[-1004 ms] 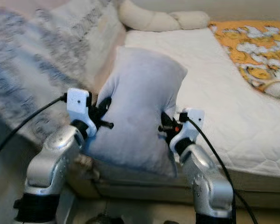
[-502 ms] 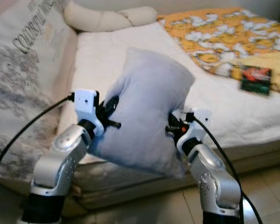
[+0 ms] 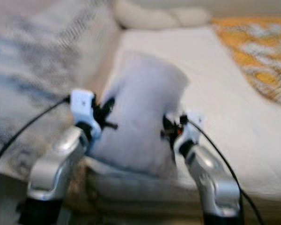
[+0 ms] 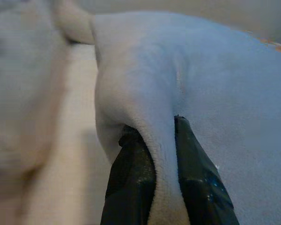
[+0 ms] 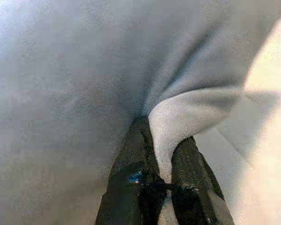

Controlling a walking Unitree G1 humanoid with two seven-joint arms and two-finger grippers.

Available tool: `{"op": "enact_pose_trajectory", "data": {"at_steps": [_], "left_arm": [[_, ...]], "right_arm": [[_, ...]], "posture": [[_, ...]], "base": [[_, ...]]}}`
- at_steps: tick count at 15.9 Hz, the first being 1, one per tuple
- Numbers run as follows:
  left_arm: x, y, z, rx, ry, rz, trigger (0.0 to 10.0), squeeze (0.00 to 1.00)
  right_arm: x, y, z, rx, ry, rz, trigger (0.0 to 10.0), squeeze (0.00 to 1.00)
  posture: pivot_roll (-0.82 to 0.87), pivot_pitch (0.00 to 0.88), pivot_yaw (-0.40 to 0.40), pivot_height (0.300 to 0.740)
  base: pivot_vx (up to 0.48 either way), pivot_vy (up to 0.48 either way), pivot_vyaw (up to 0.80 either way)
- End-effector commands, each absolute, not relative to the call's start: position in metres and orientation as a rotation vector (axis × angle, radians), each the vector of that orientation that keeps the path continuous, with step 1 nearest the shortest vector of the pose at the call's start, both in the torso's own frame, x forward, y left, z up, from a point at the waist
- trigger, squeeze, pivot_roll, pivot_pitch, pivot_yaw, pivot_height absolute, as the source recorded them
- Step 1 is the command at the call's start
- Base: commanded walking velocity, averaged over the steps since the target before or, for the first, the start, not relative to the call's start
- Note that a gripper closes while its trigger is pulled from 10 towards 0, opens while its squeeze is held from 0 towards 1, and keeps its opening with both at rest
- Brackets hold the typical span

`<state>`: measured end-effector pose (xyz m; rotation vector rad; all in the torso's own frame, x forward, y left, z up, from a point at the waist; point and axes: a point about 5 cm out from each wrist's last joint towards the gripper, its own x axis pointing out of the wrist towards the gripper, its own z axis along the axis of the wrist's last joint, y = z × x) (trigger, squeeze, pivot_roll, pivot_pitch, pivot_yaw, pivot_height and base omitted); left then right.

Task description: Clean up the room

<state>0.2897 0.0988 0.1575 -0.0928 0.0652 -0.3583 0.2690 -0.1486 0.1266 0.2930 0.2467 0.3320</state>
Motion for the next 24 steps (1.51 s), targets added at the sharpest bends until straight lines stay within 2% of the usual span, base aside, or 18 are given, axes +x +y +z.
{"op": "enact_pose_trajectory", "data": {"at_steps": [1,7,13,18,20,21,24], "left_arm": [[0.292,0.100,0.163,-0.084,0.039,-0.349,10.0,0.00],[0.301,0.080,0.166,-0.068,0.033,-0.440,10.0,0.00],[0.305,0.089,0.167,0.033,0.027,-0.449,10.0,0.00],[0.312,0.094,0.167,0.055,0.032,-0.450,10.0,0.00],[0.323,0.097,0.165,0.135,0.050,-0.451,10.0,0.00],[0.338,0.098,0.164,0.212,0.066,-0.454,10.0,0.00],[0.364,0.105,0.166,0.275,0.102,-0.409,10.0,0.00]], "right_arm": [[0.269,-0.150,0.130,0.292,0.232,0.327,10.0,0.00],[0.265,-0.155,0.128,0.293,0.241,0.298,10.0,0.00],[0.270,-0.154,0.121,0.304,0.265,0.313,10.0,0.00],[0.277,-0.150,0.118,0.312,0.267,0.318,10.0,0.00],[0.287,-0.149,0.114,0.316,0.273,0.312,10.0,0.00],[0.303,-0.151,0.105,0.296,0.299,0.281,10.0,0.00],[0.328,-0.151,0.097,0.289,0.326,0.274,10.0,0.00]], "posture": [[-0.01,0.000,0.037,0.740],[-0.02,0.000,0.055,0.740],[-0.01,0.000,0.067,0.740],[0.00,0.000,0.067,0.740],[0.00,0.003,0.069,0.740],[0.00,0.017,0.075,0.740],[0.00,0.049,0.090,0.740]], "base": [[0.398,0.000,0.00],[0.394,0.000,0.00],[0.000,0.000,0.00],[0.000,0.000,0.00],[0.000,0.000,0.00],[0.000,0.000,0.00],[0.000,0.000,0.00]]}}
